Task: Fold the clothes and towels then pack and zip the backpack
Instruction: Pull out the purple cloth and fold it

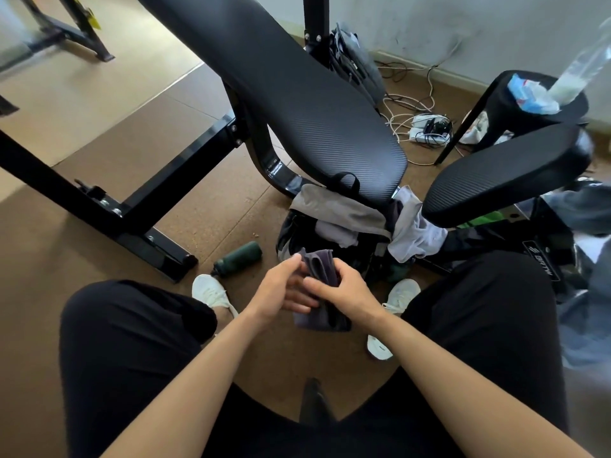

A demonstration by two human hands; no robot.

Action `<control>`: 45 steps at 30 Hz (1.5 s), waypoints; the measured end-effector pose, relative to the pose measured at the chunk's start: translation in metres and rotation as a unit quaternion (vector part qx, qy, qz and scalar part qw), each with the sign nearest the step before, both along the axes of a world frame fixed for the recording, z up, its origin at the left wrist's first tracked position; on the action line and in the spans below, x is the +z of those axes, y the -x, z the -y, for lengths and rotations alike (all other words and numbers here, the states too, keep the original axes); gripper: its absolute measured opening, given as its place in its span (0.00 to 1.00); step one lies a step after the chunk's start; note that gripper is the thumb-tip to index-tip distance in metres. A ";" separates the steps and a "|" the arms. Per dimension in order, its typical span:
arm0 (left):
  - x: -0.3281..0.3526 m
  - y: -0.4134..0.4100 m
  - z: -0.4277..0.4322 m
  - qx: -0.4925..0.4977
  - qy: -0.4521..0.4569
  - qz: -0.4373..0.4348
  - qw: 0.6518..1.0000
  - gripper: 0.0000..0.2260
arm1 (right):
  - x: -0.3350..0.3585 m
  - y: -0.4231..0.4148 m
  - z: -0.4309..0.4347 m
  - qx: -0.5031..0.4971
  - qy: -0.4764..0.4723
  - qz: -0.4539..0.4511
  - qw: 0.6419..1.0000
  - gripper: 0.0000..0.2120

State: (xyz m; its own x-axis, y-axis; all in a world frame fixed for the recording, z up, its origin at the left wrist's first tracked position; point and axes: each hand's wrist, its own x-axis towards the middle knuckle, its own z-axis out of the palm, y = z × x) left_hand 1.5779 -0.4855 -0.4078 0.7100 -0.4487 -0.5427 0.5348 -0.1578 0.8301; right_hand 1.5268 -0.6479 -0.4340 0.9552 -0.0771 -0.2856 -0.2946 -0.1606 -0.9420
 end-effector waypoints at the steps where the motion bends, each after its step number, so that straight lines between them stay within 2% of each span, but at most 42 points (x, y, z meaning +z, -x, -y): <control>1: -0.002 0.001 -0.001 -0.022 0.001 0.008 1.000 0.19 | -0.004 0.000 0.000 0.008 0.037 0.001 0.999 0.22; 3: -0.004 0.003 -0.001 -0.060 0.001 0.019 0.998 0.21 | -0.010 -0.001 0.000 -0.001 0.084 0.012 0.996 0.21; 6: -0.008 0.003 -0.001 -0.047 -0.002 0.059 0.997 0.17 | -0.012 -0.003 0.005 -0.043 0.059 0.030 0.997 0.11; 9: -0.012 -0.002 -0.002 0.054 -0.032 0.109 0.992 0.11 | -0.004 -0.007 0.008 -0.078 -0.022 0.012 0.997 0.06; 11: -0.021 -0.008 -0.004 0.124 -0.079 0.121 0.982 0.08 | 0.002 -0.009 0.010 -0.103 -0.131 -0.022 0.986 0.08; 13: -0.029 -0.014 -0.008 0.186 -0.114 0.086 0.972 0.06 | 0.013 -0.010 0.014 -0.111 -0.262 -0.065 0.956 0.12; 15: -0.029 -0.017 -0.009 0.207 -0.086 -0.006 0.975 0.11 | 0.024 -0.012 0.021 -0.114 -0.356 -0.092 0.923 0.15; 17: -0.024 -0.016 -0.008 0.182 -0.009 -0.115 0.976 0.18 | 0.025 -0.015 0.028 -0.127 -0.372 -0.092 0.915 0.14; 18: -0.020 -0.014 -0.007 0.163 0.033 -0.149 0.975 0.21 | 0.022 -0.017 0.029 -0.140 -0.350 -0.092 0.922 0.13; 20: -0.019 -0.009 -0.003 0.126 0.084 -0.164 0.975 0.22 | 0.010 -0.019 0.030 -0.167 -0.288 -0.100 0.938 0.10; 22: -0.023 -0.006 -0.003 0.089 0.056 -0.119 0.987 0.21 | 0.002 -0.019 0.029 -0.188 -0.252 -0.112 0.943 0.10; 24: -0.029 -0.007 -0.006 0.047 -0.035 -0.009 0.998 0.25 | -0.001 -0.018 0.027 -0.195 -0.245 -0.115 0.943 0.12; 26: -0.032 -0.008 -0.009 0.025 -0.110 0.083 0.990 0.27 | 0.000 -0.016 0.026 -0.194 -0.234 -0.117 0.945 0.15; 29: -0.035 -0.006 -0.010 0.011 -0.168 0.173 0.970 0.23 | -0.001 -0.014 0.024 -0.193 -0.236 -0.143 0.941 0.17; 32: -0.037 -0.003 -0.009 -0.016 -0.249 0.268 0.931 0.22 | -0.003 -0.015 0.019 -0.224 -0.254 -0.177 0.924 0.15; 35: -0.033 0.006 -0.007 -0.028 -0.355 0.365 0.860 0.23 | -0.003 -0.015 0.013 -0.225 -0.304 -0.224 0.898 0.15; 37: -0.031 0.012 -0.004 -0.034 -0.394 0.418 0.818 0.23 | -0.001 -0.014 0.011 -0.215 -0.339 -0.251 0.881 0.16; 42: -0.031 0.024 0.006 -0.074 -0.363 0.536 0.759 0.26 | 0.003 -0.012 0.010 -0.201 -0.420 -0.241 0.851 0.21; 45: -0.029 0.032 0.014 -0.092 -0.358 0.575 0.730 0.29 | 0.003 -0.015 0.009 -0.207 -0.466 -0.230 0.829 0.29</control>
